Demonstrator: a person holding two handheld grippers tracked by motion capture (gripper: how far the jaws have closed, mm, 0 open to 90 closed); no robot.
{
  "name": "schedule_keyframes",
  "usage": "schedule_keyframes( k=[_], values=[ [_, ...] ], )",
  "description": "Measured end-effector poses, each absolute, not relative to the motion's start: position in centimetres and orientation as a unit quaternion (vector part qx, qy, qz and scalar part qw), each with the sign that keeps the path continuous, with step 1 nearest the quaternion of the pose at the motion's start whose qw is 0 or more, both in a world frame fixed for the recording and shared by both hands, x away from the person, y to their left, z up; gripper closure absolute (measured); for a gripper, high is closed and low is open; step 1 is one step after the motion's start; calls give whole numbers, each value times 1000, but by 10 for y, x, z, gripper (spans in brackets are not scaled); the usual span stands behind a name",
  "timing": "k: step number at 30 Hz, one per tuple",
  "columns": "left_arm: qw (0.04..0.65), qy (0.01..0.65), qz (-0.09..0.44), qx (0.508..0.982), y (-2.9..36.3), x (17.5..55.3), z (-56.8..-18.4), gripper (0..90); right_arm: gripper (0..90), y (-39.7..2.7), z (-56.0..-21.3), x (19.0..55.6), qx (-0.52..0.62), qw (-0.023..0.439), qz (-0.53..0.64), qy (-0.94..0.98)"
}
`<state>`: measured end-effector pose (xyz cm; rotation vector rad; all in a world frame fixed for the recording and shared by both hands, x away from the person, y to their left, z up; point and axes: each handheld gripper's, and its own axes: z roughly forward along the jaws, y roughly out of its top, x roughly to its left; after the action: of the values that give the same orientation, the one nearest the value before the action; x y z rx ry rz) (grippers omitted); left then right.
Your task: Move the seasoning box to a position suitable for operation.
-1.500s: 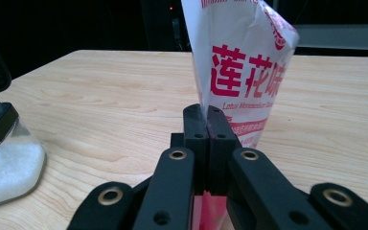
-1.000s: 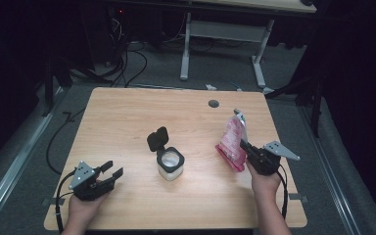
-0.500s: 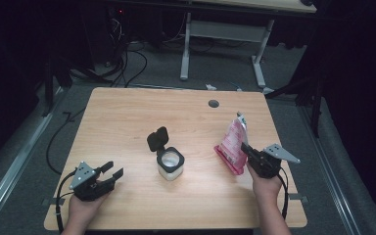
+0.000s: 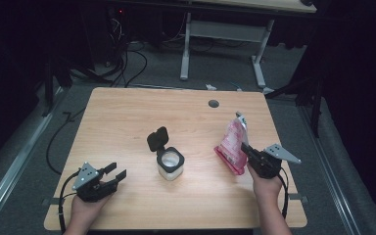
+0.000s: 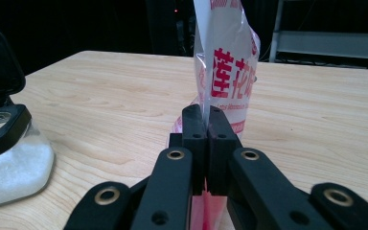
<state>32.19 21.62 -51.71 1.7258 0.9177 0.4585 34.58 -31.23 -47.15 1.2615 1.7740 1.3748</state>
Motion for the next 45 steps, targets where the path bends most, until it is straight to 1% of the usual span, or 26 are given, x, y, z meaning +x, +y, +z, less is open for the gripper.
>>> schedule_keyframes(
  k=[11,17,24,28,36,39,45],
  values=[
    [538,374,185,733,206,319,-516,473,883,-314,-477,337,469,279,505,668],
    [537,374,185,733,204,319,-517,473,883,-321,-488,328,478,276,506,663],
    [534,371,182,738,202,319,-519,473,868,-329,-492,322,488,280,498,660],
    [533,370,183,739,203,319,-519,473,841,-332,-493,323,495,282,495,656],
    [535,370,184,737,205,319,-519,473,814,-331,-488,333,495,291,484,660],
    [536,371,184,736,206,318,-519,473,771,-332,-488,337,502,295,477,658],
    [535,372,183,736,206,319,-519,472,715,-335,-488,342,508,301,472,655]
  ],
)
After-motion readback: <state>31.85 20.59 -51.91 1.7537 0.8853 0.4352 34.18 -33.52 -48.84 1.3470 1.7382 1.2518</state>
